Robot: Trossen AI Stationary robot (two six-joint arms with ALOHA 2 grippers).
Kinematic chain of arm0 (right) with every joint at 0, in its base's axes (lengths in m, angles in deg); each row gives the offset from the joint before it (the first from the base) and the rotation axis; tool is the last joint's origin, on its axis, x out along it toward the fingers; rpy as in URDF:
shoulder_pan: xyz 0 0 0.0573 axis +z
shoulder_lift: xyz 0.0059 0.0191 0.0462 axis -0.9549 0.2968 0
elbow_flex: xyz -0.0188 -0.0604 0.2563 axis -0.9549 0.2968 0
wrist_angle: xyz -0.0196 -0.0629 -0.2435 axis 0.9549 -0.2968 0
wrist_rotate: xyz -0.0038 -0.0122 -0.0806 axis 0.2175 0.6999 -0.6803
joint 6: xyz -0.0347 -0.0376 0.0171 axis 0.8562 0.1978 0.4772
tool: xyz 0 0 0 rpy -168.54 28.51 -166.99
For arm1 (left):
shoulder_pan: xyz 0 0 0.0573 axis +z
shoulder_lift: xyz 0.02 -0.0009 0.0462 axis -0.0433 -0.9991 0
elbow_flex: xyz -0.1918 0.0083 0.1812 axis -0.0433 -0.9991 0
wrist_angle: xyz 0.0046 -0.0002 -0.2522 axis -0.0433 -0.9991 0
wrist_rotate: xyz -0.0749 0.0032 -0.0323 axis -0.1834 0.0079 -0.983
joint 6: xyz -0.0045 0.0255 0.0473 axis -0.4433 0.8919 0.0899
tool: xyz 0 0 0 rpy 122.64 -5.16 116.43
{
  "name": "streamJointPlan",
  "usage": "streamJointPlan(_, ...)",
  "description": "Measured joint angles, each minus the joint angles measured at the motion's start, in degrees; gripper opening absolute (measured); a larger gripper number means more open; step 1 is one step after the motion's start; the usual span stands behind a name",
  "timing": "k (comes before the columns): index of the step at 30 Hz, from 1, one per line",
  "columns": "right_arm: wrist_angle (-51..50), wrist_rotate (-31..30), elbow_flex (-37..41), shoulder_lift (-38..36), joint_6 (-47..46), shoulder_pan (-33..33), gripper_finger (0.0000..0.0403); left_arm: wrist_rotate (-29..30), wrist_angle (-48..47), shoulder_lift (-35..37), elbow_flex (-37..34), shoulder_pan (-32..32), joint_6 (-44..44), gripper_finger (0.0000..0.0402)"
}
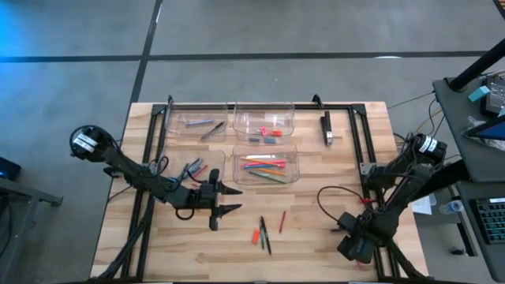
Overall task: Sort crayons/erasers/pens/pencils in bins
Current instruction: Put the green pencil into the bottom right transparent bin
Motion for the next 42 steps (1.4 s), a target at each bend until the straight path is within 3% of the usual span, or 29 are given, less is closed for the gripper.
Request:
streamJointPlan(13, 5.5, 1.1, 1.9, 4.0, -0.9, 1.0, 0.0191, 0.0, 0.0, 0.0, -0.1, 0.0, 0.0, 0.0173)
streamJointPlan(28, 5.9, 0.6, 1.6, 1.4, -1.1, 1.0, 0.0032, 0.0, 0.0, 0.0, -0.1, 0.0, 0.0, 0.0173)
streamJointPlan(35, 10.5, -6.9, 0.2, -1.3, 0.8, 0.9, 0.0019, 0.0, 0.2, 0.0, -0.1, 0.0, 0.0, 0.0173)
streamJointPlan(42, 17.4, -16.5, 0.4, -3.9, 15.6, -3.0, 0.0019, 0.0, 0.4, 0.0, 0.1, 0.0, 0.0, 0.0173)
